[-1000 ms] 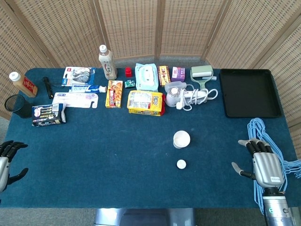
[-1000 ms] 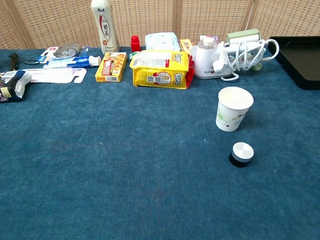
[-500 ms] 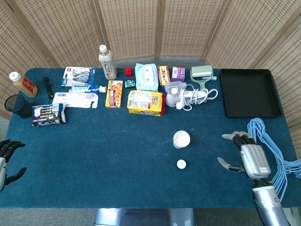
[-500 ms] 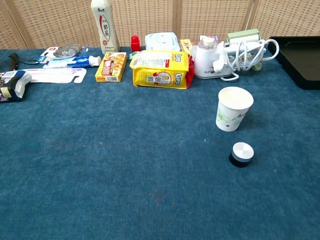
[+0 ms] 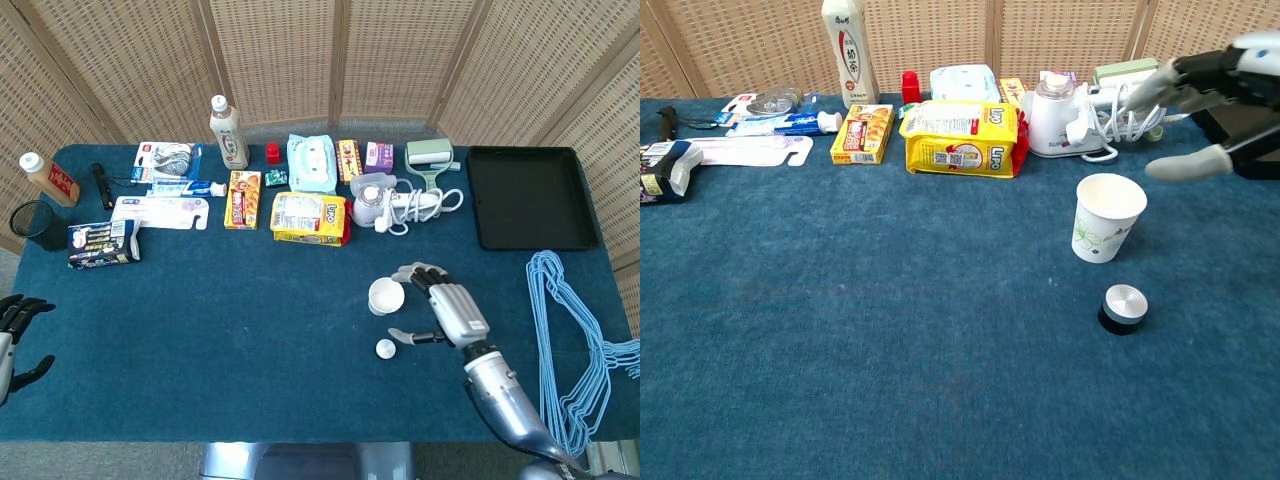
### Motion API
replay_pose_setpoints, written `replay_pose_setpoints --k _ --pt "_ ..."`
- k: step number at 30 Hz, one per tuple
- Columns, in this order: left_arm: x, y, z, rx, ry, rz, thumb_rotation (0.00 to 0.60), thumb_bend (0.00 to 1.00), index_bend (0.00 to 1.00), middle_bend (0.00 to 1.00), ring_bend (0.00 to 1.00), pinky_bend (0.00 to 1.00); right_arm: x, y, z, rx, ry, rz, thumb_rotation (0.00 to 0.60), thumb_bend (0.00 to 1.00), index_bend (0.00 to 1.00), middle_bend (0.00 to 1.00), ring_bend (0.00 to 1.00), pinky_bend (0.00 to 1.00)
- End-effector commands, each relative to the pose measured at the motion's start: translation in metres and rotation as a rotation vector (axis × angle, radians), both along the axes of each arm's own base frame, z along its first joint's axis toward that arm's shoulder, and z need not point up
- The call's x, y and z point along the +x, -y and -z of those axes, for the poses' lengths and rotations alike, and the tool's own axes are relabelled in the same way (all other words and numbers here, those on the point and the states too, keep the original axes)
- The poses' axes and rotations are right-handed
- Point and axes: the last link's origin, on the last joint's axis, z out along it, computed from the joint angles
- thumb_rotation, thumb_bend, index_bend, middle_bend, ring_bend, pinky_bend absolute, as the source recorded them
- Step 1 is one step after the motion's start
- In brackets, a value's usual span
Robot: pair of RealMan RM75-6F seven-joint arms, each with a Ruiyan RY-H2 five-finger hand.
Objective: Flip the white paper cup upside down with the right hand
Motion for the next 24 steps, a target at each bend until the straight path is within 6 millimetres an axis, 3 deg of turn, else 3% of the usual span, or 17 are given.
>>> replay_pose_setpoints --k 1,13,24 --pt "0.001 -0.001 0.001 -0.003 0.002 0.005 0.6 0.18 0.28 0.28 0.17 0.18 0.013 0.012 0.019 0.026 -0.034 -0.001 0.435 0.22 0.22 0.17 0.11 0.08" --pt "0.001 -0.006 0.003 -0.016 0.001 0.01 0.6 0.18 0.28 0.28 0.17 0.18 0.027 0.028 0.049 0.054 -0.125 0.002 0.434 0.22 0.2 0.17 0.1 0.06" --pt "-0.002 -0.005 0.004 -0.019 0.006 0.007 0.6 0.18 0.28 0.28 0.17 0.18 0.017 0.037 0.066 0.034 -0.303 -0.012 0.434 0.22 0.19 0.16 0.1 0.06"
